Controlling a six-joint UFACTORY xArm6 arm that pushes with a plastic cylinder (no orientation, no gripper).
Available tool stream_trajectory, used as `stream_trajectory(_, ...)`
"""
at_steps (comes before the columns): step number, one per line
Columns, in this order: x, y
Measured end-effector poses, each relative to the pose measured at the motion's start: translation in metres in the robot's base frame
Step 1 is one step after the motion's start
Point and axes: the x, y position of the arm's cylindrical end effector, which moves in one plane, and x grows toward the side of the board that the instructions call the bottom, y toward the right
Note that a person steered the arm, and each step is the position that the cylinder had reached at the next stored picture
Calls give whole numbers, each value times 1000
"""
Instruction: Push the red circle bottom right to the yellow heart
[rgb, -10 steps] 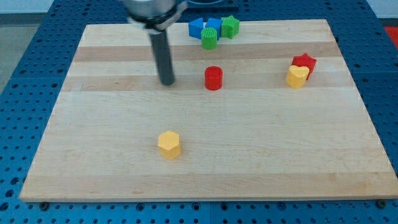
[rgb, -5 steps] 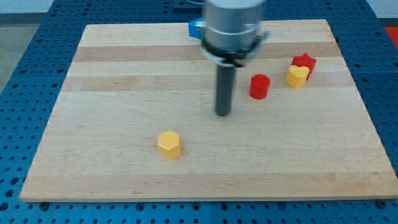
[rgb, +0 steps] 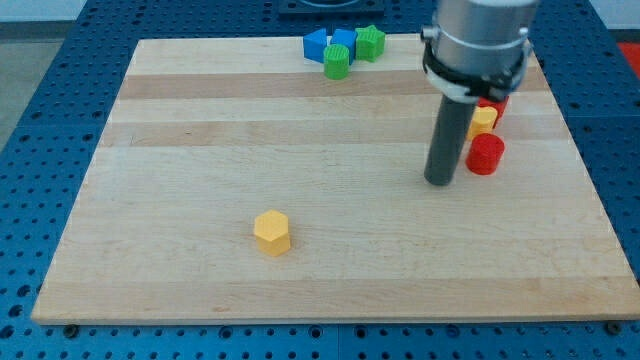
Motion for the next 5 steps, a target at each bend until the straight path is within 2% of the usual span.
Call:
stream_trajectory(1, -2, 43)
stream_trajectory(2, -28, 51)
stream_trajectory(5, -33, 38)
